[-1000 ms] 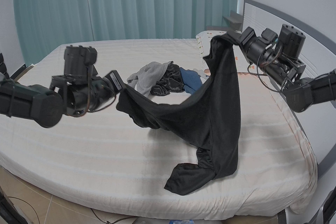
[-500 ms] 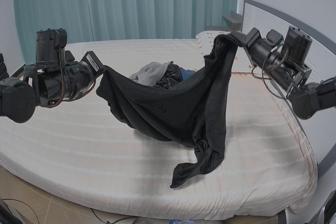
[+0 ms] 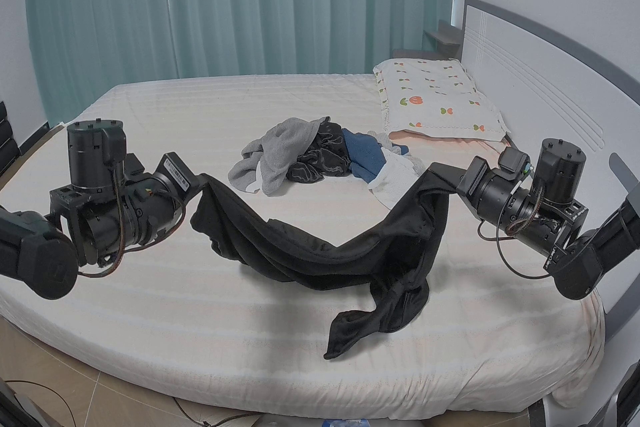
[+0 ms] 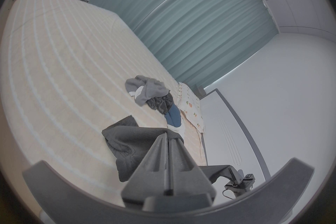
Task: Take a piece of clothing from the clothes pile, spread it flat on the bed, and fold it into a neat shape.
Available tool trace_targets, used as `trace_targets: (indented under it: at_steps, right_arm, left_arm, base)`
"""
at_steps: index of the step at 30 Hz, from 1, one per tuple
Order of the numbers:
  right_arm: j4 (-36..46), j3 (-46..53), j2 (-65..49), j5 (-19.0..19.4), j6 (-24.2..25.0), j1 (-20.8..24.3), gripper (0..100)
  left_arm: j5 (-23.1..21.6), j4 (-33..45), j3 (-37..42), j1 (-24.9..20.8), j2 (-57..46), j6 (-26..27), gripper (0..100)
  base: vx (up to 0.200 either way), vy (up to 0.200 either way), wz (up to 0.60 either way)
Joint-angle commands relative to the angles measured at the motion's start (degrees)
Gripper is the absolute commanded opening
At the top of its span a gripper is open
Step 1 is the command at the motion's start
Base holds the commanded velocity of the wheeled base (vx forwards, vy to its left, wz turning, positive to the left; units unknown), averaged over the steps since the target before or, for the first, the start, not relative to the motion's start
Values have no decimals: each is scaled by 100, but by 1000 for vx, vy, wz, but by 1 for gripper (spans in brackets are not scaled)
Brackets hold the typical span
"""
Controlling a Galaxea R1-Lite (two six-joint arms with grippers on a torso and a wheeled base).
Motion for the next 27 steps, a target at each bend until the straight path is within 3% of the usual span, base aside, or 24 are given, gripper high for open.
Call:
trace_targets:
  at_steps: [1, 9, 15, 27]
  right_arm:
    - [-2, 40, 39, 14, 0, 15, 0]
    - [-11, -39, 30, 5, 0, 59, 0]
    - [-11, -4, -137, -3, 0, 85, 0]
    - [-11, 14, -216, -3, 0, 77, 0]
  left_arm:
    - [-11, -7, 191, -17, -28, -26, 0]
    - [-11, 2, 217, -17, -37, -123, 0]
    - [-37, 2, 217, -8, -19, -263, 0]
    - [-37, -7, 270, -17, -19, -246, 0]
  base:
    - [0, 0, 0]
    - [0, 0, 0]
    - [-200, 0, 0]
    - [0, 0, 0]
